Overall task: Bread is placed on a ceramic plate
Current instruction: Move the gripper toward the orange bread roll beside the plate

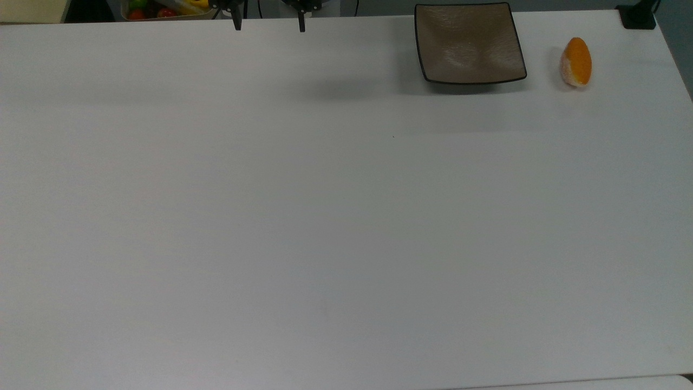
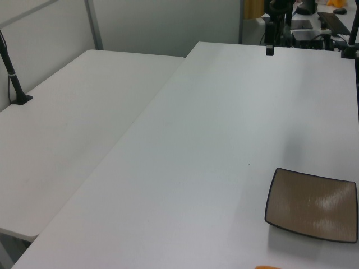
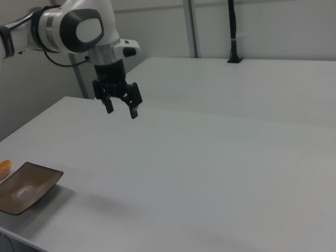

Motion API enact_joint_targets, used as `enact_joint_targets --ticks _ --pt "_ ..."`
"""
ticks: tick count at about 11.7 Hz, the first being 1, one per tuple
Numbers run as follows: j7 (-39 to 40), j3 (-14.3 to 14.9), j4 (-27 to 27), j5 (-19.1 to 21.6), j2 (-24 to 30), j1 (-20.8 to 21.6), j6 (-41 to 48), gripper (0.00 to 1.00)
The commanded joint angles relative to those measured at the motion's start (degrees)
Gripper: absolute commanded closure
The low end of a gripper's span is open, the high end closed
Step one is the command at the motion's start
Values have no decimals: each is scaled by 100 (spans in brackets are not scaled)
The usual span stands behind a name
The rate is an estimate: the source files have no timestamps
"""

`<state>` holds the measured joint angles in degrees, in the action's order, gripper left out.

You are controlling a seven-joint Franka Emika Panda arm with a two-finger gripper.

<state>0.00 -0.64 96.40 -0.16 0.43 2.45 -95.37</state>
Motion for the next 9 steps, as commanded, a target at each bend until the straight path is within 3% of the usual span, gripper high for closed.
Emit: enact_joint_targets --ticks 1,6,9 --pt "80 90 -87 95 -60 106 -25 0" --pt "36 55 -69 173 -113 124 -17 0" --pt "-349 -234 -8 429 -183 150 -165 0"
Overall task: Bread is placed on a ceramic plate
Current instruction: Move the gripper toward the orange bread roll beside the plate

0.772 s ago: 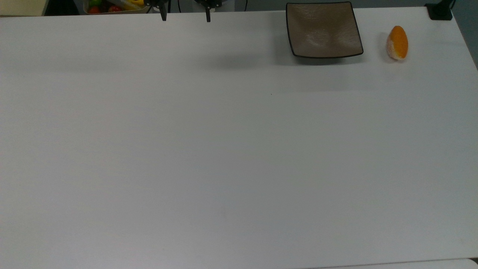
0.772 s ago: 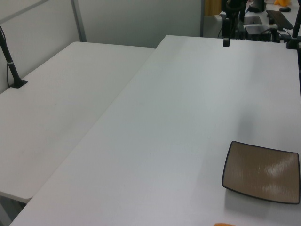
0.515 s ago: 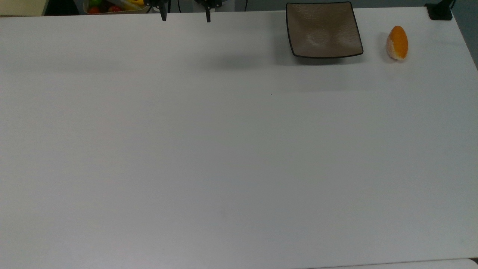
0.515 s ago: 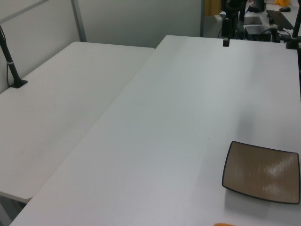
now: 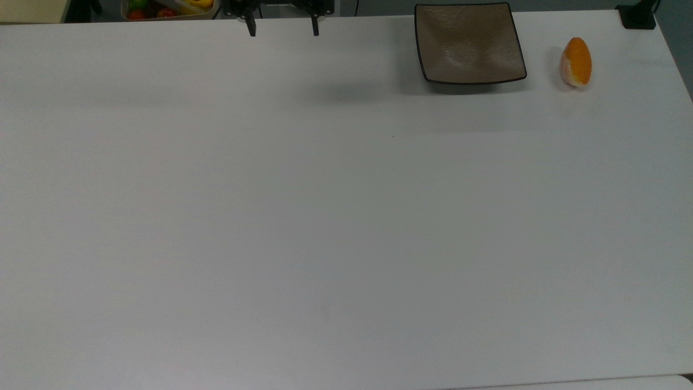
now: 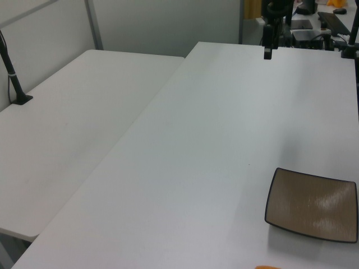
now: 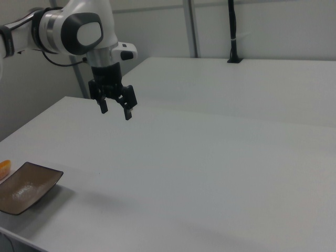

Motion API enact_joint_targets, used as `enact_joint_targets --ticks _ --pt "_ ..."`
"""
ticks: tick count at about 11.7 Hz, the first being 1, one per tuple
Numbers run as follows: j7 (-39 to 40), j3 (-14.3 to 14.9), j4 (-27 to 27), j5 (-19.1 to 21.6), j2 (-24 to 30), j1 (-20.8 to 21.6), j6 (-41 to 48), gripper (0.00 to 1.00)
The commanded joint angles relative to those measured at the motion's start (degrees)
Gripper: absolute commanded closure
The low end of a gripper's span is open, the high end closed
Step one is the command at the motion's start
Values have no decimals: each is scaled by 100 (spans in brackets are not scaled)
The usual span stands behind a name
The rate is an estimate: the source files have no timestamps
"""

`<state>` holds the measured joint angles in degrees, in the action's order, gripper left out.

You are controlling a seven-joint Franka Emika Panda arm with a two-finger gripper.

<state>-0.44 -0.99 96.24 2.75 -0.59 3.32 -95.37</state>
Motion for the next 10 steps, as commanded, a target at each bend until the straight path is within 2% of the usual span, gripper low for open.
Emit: enact_joint_targets --ticks 1,3,6,8,9,10 --pt "-612 -347 0 208 -108 73 -331 0" --pt "-1375 -1057 -9 296 -82 81 -647 0" --pt "-2264 -1841 -9 279 -230 151 -1104 0" --pt "-2810 -1940 -18 200 -458 807 -1368 0" --pt "-3134 -1940 -35 60 -634 1220 -1535 0" --pt "-3564 -1940 -70 -246 -862 1633 -1676 0"
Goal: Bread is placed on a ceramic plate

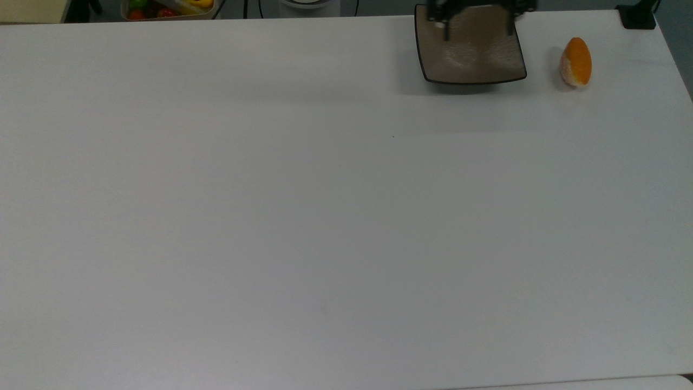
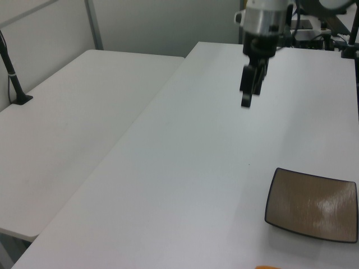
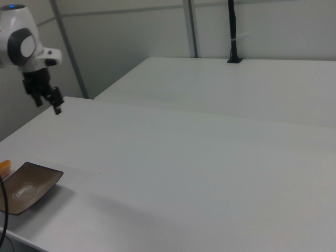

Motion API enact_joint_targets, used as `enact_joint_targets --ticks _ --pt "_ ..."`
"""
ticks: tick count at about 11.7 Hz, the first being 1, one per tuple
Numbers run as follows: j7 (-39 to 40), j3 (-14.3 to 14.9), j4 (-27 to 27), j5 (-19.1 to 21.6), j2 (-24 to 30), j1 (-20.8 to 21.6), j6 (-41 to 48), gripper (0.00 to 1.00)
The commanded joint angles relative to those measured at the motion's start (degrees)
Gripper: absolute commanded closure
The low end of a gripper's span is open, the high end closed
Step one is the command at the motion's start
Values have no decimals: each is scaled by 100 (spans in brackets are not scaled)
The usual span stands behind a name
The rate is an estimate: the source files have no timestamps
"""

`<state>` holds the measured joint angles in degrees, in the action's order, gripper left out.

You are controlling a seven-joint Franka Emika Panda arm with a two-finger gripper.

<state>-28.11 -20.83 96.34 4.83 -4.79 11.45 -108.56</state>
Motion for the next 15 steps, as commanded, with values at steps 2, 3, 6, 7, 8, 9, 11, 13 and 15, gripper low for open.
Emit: enact_joint_targets --ticks 2,3,6,7,8,9,11,13,15 --pt "-1318 44 -80 -825 -837 1411 -717 0" --pt "-1389 44 -89 -834 -987 1587 -841 0" --pt "-1591 44 -98 -974 -1365 2228 -1070 0" --pt "-1775 44 -98 -1149 -1514 2430 -1105 0" --pt "-1933 44 -98 -1299 -1690 2615 -1184 0" --pt "-2074 62 -159 -1422 -1839 2800 -1254 0" --pt "-2268 62 -316 -1589 -2199 3012 -1299 0" --pt "-2418 62 -545 -1695 -2394 3143 -1317 0" --pt "-2436 70 -651 -1766 -2543 3206 -1527 0"
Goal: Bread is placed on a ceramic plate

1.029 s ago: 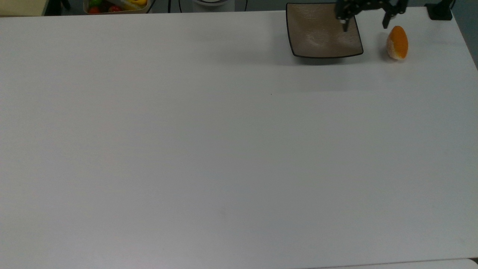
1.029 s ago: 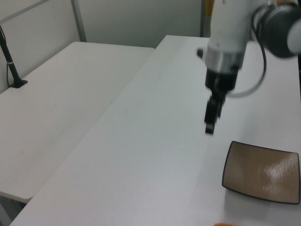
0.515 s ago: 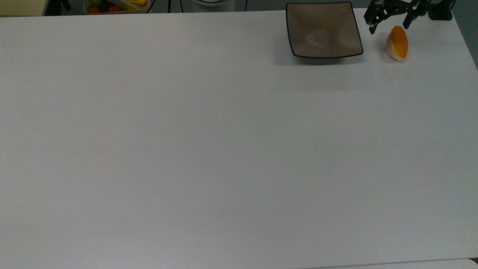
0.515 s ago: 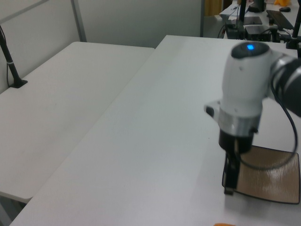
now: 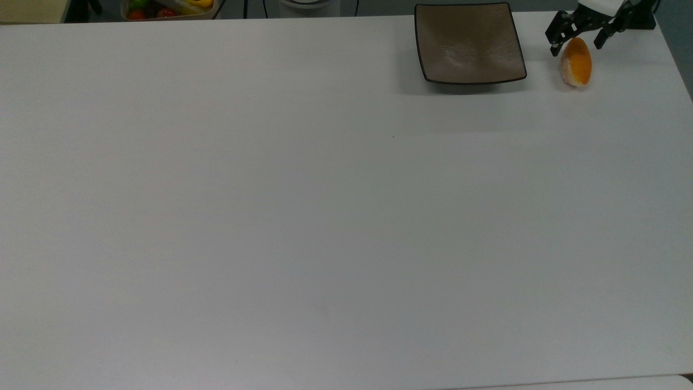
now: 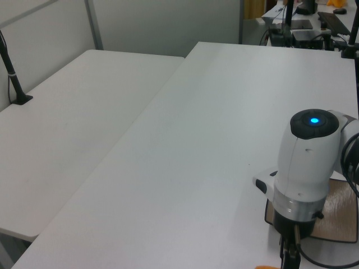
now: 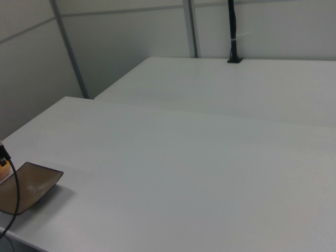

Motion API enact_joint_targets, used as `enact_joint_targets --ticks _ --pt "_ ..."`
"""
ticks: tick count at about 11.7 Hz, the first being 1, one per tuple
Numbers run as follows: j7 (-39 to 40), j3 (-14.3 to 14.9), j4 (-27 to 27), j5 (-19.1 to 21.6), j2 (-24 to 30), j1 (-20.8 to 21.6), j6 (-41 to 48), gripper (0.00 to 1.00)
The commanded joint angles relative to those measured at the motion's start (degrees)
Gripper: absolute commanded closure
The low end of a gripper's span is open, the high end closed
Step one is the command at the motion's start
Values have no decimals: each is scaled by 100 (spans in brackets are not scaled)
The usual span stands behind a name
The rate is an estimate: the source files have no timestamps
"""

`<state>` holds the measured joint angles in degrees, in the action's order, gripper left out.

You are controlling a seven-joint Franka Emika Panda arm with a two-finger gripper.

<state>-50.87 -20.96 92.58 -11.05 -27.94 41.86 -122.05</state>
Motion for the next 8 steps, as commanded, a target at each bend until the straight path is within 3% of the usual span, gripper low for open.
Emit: enact_joint_targets --ticks 1,4,5,6,7,8 --pt "-169 75 -302 -283 -395 243 -248 0" --pt "-459 83 -408 -678 -677 383 -372 0" --pt "-468 84 -408 -679 -695 402 -363 5" --pt "-468 75 -408 -705 -696 411 -372 58" --pt "-477 75 -408 -740 -687 411 -363 68" --pt "-486 75 -408 -741 -687 411 -363 68"
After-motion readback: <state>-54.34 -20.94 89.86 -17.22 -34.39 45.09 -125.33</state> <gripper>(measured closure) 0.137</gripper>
